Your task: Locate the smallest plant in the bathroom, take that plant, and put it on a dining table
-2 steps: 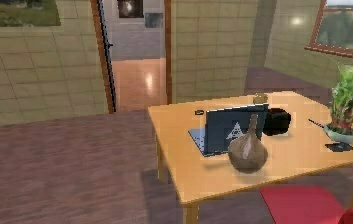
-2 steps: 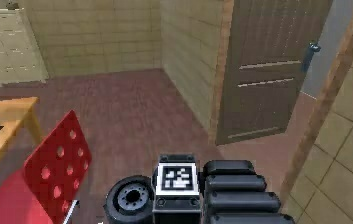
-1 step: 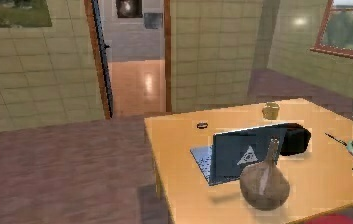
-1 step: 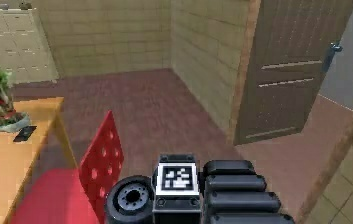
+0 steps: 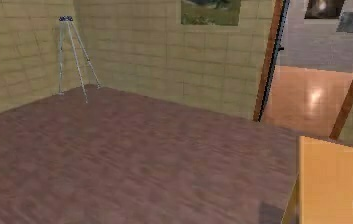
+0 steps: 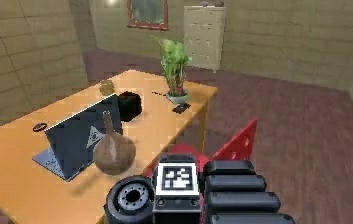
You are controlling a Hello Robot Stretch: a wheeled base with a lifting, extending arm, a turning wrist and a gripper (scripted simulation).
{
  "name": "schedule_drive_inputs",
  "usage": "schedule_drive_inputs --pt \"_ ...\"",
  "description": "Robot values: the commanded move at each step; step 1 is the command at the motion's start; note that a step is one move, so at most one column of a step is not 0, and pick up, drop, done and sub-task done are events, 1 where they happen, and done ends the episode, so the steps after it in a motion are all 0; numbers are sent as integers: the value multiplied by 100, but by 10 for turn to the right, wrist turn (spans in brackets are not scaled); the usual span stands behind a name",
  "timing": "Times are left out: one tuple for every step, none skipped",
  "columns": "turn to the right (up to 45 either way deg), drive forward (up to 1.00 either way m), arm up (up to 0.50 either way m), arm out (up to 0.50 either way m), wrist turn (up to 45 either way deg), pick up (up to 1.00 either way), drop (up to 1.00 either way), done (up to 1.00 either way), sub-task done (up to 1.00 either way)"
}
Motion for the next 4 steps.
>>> schedule_drive_inputs --pt "-300 0 0 0 0 0 0 0 0" --pt "450 0 0 0 0 0 0 0 0" --pt "240 0 0 0 0 0 0 0 0" --pt "-450 0 0 0 0 0 0 0 0"
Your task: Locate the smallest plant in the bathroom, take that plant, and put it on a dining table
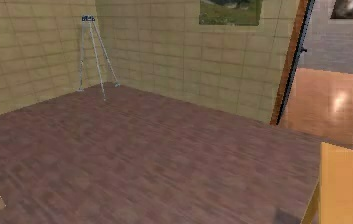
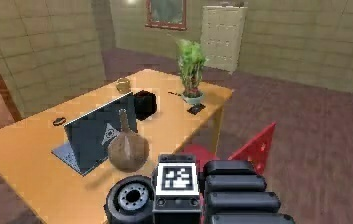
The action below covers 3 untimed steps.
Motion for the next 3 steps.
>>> schedule_drive_inputs --pt "-210 0 0 0 0 0 0 0 0" --pt "-30 0 0 0 0 0 0 0 0" --pt "450 0 0 0 0 0 0 0 0"
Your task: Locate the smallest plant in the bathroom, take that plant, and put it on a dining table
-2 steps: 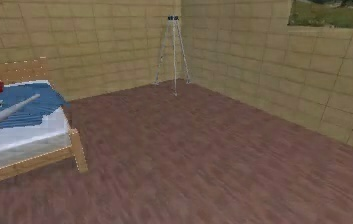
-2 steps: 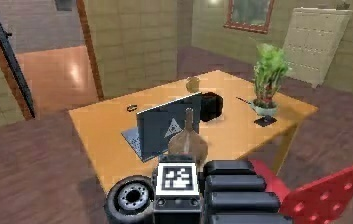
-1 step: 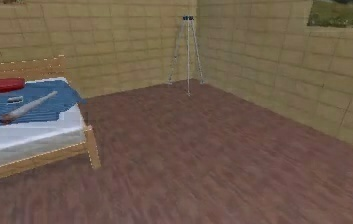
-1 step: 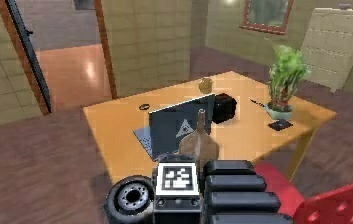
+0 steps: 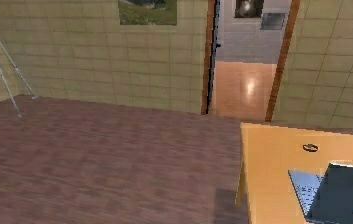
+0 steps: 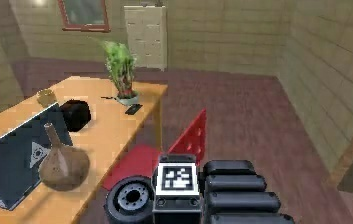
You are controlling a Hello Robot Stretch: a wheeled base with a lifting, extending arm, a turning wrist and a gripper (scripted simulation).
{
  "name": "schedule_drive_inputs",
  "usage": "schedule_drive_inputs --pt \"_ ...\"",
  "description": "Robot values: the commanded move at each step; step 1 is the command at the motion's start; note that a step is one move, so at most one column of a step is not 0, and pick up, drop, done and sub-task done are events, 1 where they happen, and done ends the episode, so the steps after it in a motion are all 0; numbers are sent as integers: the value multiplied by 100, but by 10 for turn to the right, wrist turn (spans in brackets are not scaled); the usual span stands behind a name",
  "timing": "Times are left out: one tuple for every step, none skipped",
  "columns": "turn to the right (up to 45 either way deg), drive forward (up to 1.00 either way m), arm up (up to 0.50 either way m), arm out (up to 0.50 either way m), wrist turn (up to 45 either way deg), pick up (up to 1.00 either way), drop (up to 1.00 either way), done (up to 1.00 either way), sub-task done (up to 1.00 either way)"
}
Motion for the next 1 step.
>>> schedule_drive_inputs --pt "270 0 0 0 0 0 0 0 0"
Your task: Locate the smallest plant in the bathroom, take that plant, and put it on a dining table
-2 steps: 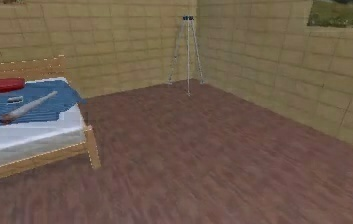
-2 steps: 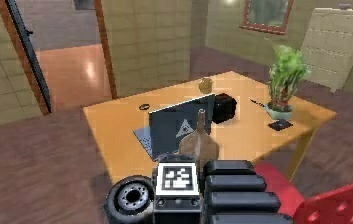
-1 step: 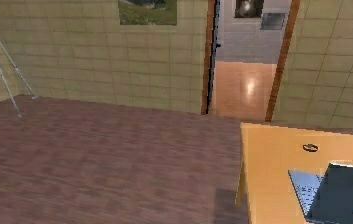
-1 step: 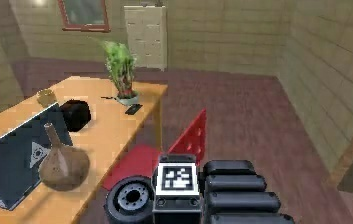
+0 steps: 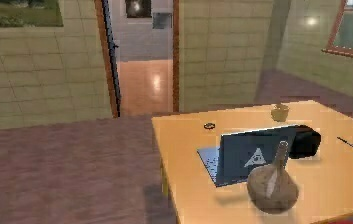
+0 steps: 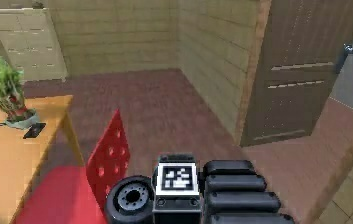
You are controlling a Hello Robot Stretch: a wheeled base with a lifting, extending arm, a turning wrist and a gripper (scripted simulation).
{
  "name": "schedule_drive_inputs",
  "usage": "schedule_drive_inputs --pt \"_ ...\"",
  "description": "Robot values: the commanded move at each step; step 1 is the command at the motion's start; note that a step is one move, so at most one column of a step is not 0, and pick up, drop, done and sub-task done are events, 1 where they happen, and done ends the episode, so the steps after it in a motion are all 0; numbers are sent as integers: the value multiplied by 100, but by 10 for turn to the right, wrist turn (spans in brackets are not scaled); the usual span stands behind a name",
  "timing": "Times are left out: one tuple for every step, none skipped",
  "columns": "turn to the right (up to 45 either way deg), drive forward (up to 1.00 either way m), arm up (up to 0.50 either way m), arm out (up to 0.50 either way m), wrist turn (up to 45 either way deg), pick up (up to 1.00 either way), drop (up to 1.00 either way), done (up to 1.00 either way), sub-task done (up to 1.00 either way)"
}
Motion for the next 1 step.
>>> schedule_drive_inputs --pt "-450 0 0 0 0 0 0 0 0"
